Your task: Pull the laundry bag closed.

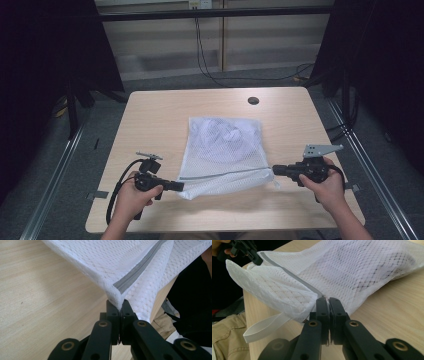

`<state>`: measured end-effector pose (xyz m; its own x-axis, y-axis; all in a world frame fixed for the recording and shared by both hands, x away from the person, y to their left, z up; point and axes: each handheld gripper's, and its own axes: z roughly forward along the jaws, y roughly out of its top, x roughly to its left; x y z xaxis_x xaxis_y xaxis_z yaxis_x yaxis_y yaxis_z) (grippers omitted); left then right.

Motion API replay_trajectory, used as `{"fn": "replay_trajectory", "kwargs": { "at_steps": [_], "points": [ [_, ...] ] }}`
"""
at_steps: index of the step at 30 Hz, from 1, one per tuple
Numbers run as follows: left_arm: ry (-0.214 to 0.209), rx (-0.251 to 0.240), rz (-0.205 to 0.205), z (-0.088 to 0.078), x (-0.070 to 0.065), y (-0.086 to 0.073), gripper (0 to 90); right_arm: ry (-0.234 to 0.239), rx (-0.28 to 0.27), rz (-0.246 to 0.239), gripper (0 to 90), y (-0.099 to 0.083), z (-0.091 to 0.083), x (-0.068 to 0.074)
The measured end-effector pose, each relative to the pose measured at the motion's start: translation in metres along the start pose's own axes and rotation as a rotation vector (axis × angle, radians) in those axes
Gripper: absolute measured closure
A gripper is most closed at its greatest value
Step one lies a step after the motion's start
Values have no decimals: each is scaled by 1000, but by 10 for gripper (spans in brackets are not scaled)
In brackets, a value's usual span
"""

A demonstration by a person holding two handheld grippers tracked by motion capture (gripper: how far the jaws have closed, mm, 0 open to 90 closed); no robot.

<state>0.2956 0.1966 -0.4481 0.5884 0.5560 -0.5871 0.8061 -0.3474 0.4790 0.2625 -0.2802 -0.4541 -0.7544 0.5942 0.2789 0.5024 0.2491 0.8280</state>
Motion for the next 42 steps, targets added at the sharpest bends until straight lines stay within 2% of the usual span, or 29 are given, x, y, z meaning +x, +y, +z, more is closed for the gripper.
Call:
{"fn": "replay_trajectory", "kwargs": {
  "at_steps": [4, 7, 9, 12, 14, 15, 22, 25, 30, 32, 34, 36, 39, 40, 42],
  "points": [
    [5, 0, 7, 1, 0, 0, 888, -2, -4, 2, 874, 0, -1, -1],
    [1, 16, 16, 2, 0, -1, 885, 4, -8, -18, 873, 0, 0, 0],
    [-16, 20, 15, 3, -2, -1, 881, 6, -6, -28, 872, -1, 0, 1],
    [-29, 17, 42, 4, -3, 0, 869, 0, 8, -38, 872, -2, 1, -1],
    [-20, 17, 57, 5, -3, -1, 837, -2, 8, -37, 872, -2, 2, 0],
    [-34, 27, 48, 6, -3, -1, 834, -4, 11, -36, 871, -2, 2, 0],
    [-52, 30, 67, 6, -5, -3, 719, -3, 20, -48, 871, -4, 2, 0],
    [-44, 26, 90, 5, -4, -3, 625, 1, 23, -53, 870, -5, 3, -1],
    [-33, 32, 137, 3, 1, -5, 299, 10, 39, -62, 862, -8, 2, -2],
    [-23, 11, 156, 2, 3, -4, 226, 9, 33, -56, 797, -8, 1, -2],
    [-15, -14, 163, 2, 2, -3, 180, -11, 11, -49, 664, -8, 1, -2],
    [12, -27, 179, 2, 1, -2, 154, -35, -4, -41, 543, -8, 0, -2],
    [79, -68, 208, 0, 2, 1, 136, -93, -19, -42, 392, -9, -1, -3],
    [92, -95, 209, -1, 2, 2, 135, -114, -32, -42, 339, -9, -2, -3],
    [150, -161, 238, -4, 3, 3, 115, -167, -54, -36, 269, -10, -5, -5]
  ]
}}
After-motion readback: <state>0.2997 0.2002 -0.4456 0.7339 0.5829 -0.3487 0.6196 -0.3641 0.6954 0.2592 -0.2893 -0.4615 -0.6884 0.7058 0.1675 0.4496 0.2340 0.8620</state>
